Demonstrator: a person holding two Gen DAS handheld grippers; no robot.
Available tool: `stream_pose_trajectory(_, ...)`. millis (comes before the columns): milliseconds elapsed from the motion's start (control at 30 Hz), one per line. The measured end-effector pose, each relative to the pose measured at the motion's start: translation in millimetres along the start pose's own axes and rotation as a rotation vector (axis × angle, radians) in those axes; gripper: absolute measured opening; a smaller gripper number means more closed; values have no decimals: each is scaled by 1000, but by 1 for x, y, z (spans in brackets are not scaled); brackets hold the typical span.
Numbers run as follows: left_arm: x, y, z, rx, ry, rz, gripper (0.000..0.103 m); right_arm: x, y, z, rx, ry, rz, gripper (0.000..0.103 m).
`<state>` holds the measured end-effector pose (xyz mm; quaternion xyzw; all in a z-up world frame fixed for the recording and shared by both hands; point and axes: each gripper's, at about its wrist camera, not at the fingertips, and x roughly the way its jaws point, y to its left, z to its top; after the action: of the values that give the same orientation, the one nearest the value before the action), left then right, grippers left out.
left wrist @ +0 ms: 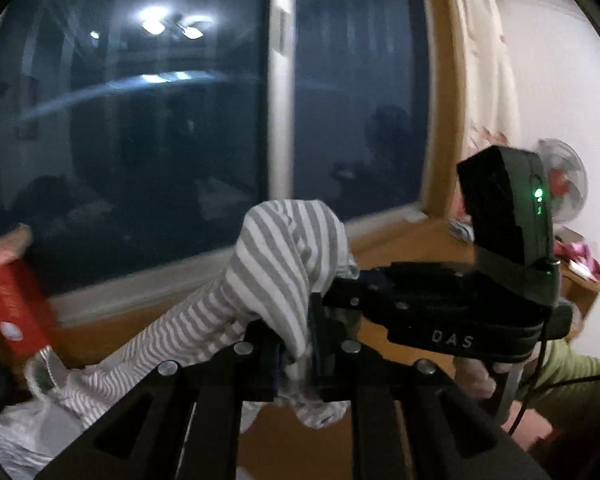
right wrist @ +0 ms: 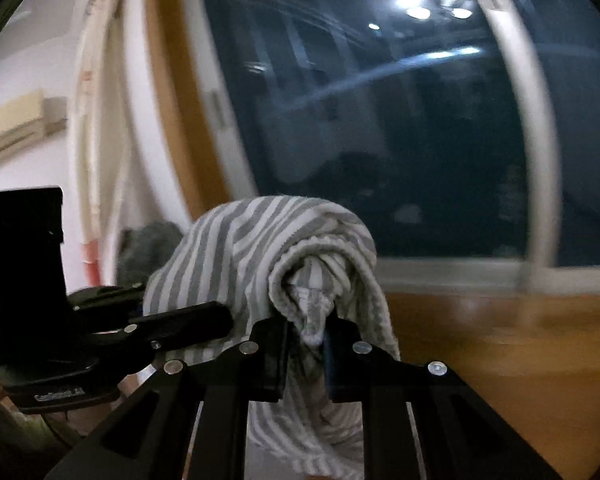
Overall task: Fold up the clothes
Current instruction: 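Lift the striped garment off the pile with both grippers and carry it to the open table, then lay the striped garment on the table and open both grippers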
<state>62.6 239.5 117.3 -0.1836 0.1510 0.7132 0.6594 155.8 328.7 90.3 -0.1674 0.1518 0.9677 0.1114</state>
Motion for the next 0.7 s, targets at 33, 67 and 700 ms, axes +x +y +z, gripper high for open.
stream_pose_trajectory(33,14,-10,-4,0,36,-18,12,-8,-11,-8,2,21,-46,14)
stream_pose_trajectory(67,29,-21,-9,-1,73,-36,15,-13,-23,-16,8,47,-91,14)
stream_pose_trajectory(700,148,-35,-122,-248,526,150,67,-72,-193,-147,126,493,-584,52)
